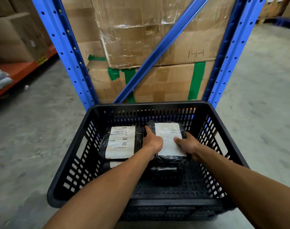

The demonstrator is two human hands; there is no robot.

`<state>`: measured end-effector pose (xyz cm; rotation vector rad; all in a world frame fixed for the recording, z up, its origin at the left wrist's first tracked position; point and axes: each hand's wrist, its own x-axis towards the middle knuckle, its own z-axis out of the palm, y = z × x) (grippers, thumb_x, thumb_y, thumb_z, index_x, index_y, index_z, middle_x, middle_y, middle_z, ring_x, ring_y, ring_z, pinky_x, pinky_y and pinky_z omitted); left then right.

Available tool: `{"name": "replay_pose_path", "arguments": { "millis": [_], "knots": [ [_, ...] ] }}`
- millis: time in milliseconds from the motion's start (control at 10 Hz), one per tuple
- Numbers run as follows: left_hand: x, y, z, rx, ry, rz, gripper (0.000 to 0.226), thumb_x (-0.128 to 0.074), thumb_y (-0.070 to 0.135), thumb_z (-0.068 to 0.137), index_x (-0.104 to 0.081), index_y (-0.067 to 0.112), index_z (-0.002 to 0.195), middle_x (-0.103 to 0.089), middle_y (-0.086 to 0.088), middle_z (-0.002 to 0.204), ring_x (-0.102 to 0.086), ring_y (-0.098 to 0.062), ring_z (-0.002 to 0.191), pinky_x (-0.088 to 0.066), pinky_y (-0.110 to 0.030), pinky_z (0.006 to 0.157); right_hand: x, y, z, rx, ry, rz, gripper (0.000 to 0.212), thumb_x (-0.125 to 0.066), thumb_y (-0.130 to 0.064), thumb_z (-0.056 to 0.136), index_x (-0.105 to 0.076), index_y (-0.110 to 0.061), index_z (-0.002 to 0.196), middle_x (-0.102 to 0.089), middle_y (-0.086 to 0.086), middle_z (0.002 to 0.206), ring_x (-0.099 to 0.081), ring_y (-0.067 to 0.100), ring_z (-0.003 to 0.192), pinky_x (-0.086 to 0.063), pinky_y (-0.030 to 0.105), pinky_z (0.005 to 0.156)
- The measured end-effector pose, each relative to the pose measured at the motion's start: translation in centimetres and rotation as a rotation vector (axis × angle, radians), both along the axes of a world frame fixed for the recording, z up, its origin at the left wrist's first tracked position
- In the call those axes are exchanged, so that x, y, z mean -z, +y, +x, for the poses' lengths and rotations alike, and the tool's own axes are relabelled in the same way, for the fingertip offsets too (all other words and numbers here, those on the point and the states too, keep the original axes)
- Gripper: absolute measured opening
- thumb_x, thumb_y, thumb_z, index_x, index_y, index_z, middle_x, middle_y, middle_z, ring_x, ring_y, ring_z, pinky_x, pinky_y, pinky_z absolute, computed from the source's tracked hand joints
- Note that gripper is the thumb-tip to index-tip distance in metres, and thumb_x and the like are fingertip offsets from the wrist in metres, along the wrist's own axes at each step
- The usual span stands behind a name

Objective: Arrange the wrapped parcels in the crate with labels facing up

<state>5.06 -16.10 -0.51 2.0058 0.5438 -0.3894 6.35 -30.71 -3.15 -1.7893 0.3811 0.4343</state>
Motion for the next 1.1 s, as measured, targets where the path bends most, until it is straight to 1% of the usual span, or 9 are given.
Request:
{"name": "replay_pose_path", "arguments": {
  "millis": [200, 300, 400, 500, 700, 800, 900, 1000, 1100],
  "knots": [
    [0.9, 0.0, 0.7, -0.023, 0.008, 0.023, 0.08, -0.04, 0.014, 0.106, 0.018, 0.03, 0.159, -0.035, -0.013, 0.16, -0.047, -0.015, 0.055, -0.035, -0.026, 0.042, 0.5, 0.3, 0.4, 0.024, -0.032, -0.061, 0.036, -0.059, -0.022, 0.098, -0.052, -0.01, 0.132, -0.067, 0.014, 0.121, -0.067, 0.033, 0.105, -0.056, 0.047, 0.094],
    [0.9, 0.0, 0.5, -0.032, -0.01, 0.028, 0.08, -0.039, 0.012, 0.105, 0.016, 0.03, 0.16, -0.032, -0.014, 0.162, -0.049, -0.015, 0.057, -0.036, -0.026, 0.043, 0.6, 0.3, 0.4, 0.0, -0.072, -0.088, 0.046, -0.059, -0.022, 0.098, -0.045, -0.008, 0.14, -0.063, 0.014, 0.13, -0.065, 0.034, 0.112, -0.054, 0.044, 0.096],
    [0.7, 0.1, 0.4, -0.038, -0.027, 0.032, 0.079, -0.037, 0.009, 0.103, 0.013, 0.031, 0.16, -0.025, -0.012, 0.165, -0.052, -0.016, 0.062, -0.039, -0.026, 0.045, 0.7, 0.1, 0.6, -0.026, -0.12, -0.132, 0.066, -0.061, -0.023, 0.097, -0.028, -0.013, 0.153, -0.059, 0.012, 0.137, -0.062, 0.032, 0.118, -0.052, 0.041, 0.097],
    [0.4, 0.1, 0.0, -0.046, -0.034, 0.021, 0.079, -0.037, 0.007, 0.103, 0.011, 0.032, 0.161, -0.026, -0.01, 0.165, -0.053, -0.015, 0.064, -0.042, -0.026, 0.048, 0.8, 0.2, 0.7, -0.038, -0.134, -0.151, 0.074, -0.061, -0.024, 0.097, -0.019, -0.015, 0.158, -0.055, 0.011, 0.143, -0.058, 0.032, 0.124, -0.049, 0.041, 0.103],
    [1.0, 0.2, 0.8, 0.008, 0.024, 0.096, 0.083, -0.039, 0.012, 0.103, 0.018, 0.033, 0.159, -0.029, -0.014, 0.164, -0.048, -0.015, 0.055, -0.037, -0.026, 0.042, 1.2, 0.0, 0.7, -0.117, -0.123, -0.247, 0.082, -0.058, -0.036, 0.096, -0.009, -0.018, 0.159, -0.047, 0.01, 0.152, -0.053, 0.033, 0.132, -0.043, 0.047, 0.11],
    [-0.2, 0.2, 1.1, 0.082, 0.075, 0.171, 0.084, -0.043, 0.014, 0.103, 0.018, 0.023, 0.159, -0.039, -0.018, 0.157, -0.063, -0.022, 0.076, -0.047, -0.029, 0.054, 0.7, 0.2, 0.8, -0.154, -0.076, -0.356, 0.083, -0.052, -0.042, 0.098, -0.002, -0.02, 0.16, -0.04, 0.016, 0.155, -0.047, 0.038, 0.136, -0.039, 0.047, 0.113],
    [-2.8, 0.2, 0.5, 0.21, 0.11, 0.315, 0.068, -0.046, 0.014, 0.099, -0.016, 0.005, 0.159, -0.045, -0.02, 0.151, -0.059, -0.035, 0.121, -0.053, -0.039, 0.088, 0.5, 0.2, 0.9, -0.176, -0.041, -0.491, 0.083, -0.047, -0.049, 0.097, 0.002, -0.024, 0.159, -0.029, 0.022, 0.159, -0.038, 0.044, 0.14, -0.034, 0.05, 0.116],
    [-5.8, 0.6, -0.6, 0.315, -0.002, 0.49, 0.041, -0.049, 0.015, 0.094, -0.055, 0.003, 0.133, -0.057, -0.018, 0.136, -0.06, -0.036, 0.117, -0.052, -0.04, 0.087, -1.5, 0.7, 0.3, -0.172, -0.069, -0.63, 0.076, -0.04, -0.052, 0.097, -0.004, -0.025, 0.159, -0.024, 0.023, 0.16, -0.032, 0.046, 0.142, -0.03, 0.054, 0.117],
    [-8.3, 1.7, -1.5, 0.312, -0.13, 0.648, 0.025, -0.051, 0.019, 0.092, -0.063, 0.011, 0.113, -0.062, -0.013, 0.125, -0.062, -0.035, 0.109, -0.046, -0.038, 0.079, -4.2, 2.0, -0.9, -0.2, -0.205, -0.778, 0.065, -0.035, -0.052, 0.098, -0.023, -0.021, 0.154, -0.033, 0.018, 0.155, -0.037, 0.043, 0.138, -0.034, 0.055, 0.112]
  ]
}}
